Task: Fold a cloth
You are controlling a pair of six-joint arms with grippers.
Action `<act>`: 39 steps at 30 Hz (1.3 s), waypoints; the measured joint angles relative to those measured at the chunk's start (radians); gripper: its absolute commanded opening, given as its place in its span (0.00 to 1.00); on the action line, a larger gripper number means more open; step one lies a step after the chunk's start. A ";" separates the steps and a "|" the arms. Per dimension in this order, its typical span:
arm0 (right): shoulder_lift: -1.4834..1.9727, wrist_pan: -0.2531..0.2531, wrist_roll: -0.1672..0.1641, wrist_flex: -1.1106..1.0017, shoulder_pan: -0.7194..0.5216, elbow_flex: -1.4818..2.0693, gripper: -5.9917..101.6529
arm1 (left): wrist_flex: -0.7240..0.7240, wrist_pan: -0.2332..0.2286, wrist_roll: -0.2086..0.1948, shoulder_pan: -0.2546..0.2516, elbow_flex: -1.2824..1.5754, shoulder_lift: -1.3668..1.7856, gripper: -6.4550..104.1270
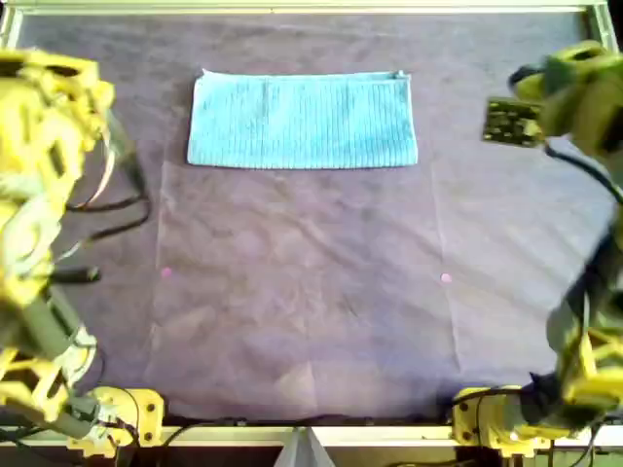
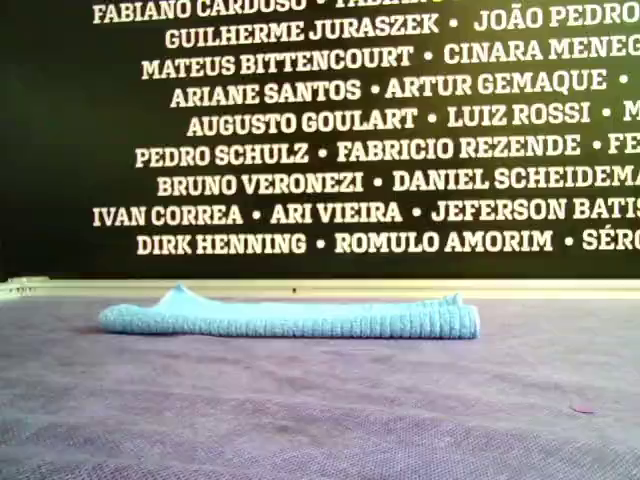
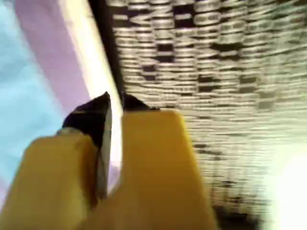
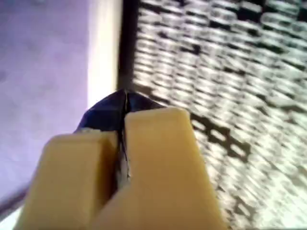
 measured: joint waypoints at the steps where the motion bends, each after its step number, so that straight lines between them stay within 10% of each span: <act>1: 0.052 0.000 0.020 0.000 0.000 -0.002 0.04 | 0.008 0.000 -0.051 0.000 0.000 0.041 0.09; 8: 0.342 0.000 0.046 0.003 0.002 0.025 0.04 | 0.012 -0.006 -0.153 0.009 0.103 0.376 0.09; 14: 0.721 0.000 0.046 0.003 0.005 0.354 0.04 | 0.012 0.008 -0.192 0.183 0.503 0.699 0.09; 18: 0.893 -0.011 0.046 -0.017 0.009 0.716 0.04 | 0.002 0.023 -0.250 0.204 0.831 0.927 0.12; 26: 1.028 0.011 0.048 -0.480 0.000 1.416 0.04 | -0.465 0.156 -0.258 0.209 1.574 1.324 0.12; 35: 1.213 0.012 0.046 -1.055 -0.074 2.120 0.04 | -1.198 0.173 0.031 0.209 2.493 1.532 0.13; 39: 1.226 0.012 0.046 -1.339 -0.092 2.358 0.04 | -1.466 0.173 0.069 0.212 2.740 1.555 0.13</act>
